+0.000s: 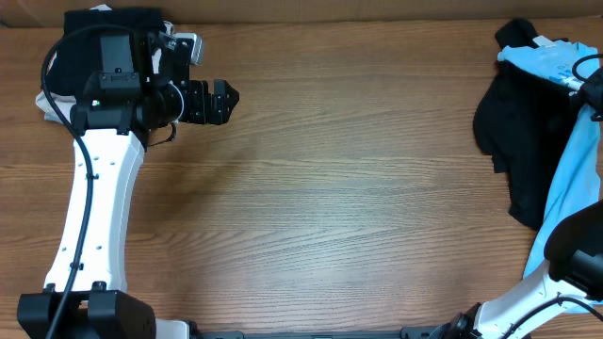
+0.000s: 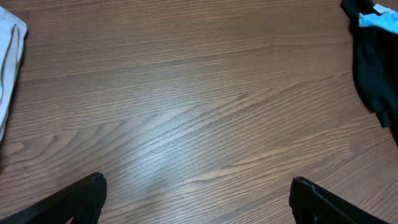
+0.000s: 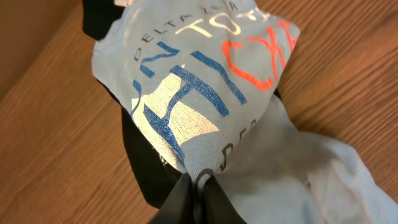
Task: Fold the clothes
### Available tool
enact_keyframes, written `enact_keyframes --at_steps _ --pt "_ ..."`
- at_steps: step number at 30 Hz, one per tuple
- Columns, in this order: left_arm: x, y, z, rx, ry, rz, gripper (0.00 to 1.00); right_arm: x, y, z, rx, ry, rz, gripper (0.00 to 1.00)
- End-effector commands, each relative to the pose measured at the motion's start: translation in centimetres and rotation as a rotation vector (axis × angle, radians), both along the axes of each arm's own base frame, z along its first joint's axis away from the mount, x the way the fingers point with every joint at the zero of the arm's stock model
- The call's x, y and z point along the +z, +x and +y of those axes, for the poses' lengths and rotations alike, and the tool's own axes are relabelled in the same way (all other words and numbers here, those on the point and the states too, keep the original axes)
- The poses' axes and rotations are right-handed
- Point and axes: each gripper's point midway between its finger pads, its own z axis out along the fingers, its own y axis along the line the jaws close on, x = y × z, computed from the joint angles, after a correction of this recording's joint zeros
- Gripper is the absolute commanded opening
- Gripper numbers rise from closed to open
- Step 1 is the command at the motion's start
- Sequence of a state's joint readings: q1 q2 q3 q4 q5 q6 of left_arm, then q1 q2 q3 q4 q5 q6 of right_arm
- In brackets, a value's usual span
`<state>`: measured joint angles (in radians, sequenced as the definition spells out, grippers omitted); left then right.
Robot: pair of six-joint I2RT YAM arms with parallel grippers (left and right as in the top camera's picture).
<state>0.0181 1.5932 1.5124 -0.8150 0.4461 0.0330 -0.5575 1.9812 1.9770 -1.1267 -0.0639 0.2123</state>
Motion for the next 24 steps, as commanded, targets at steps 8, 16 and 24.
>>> enact_keyframes --at_steps 8,16,24 --pt "1.6 0.3 -0.2 -0.004 0.012 -0.046 0.96 1.3 -0.1 -0.1 0.004 -0.013 -0.022 0.04" --pt "1.6 0.3 -0.1 -0.004 0.013 -0.046 0.96 -3.5 -1.3 0.6 0.004 0.054 0.083 0.65" --pt "1.6 0.3 -0.1 -0.004 0.012 -0.045 0.96 -8.3 -4.2 0.5 -0.113 0.116 0.207 0.78"
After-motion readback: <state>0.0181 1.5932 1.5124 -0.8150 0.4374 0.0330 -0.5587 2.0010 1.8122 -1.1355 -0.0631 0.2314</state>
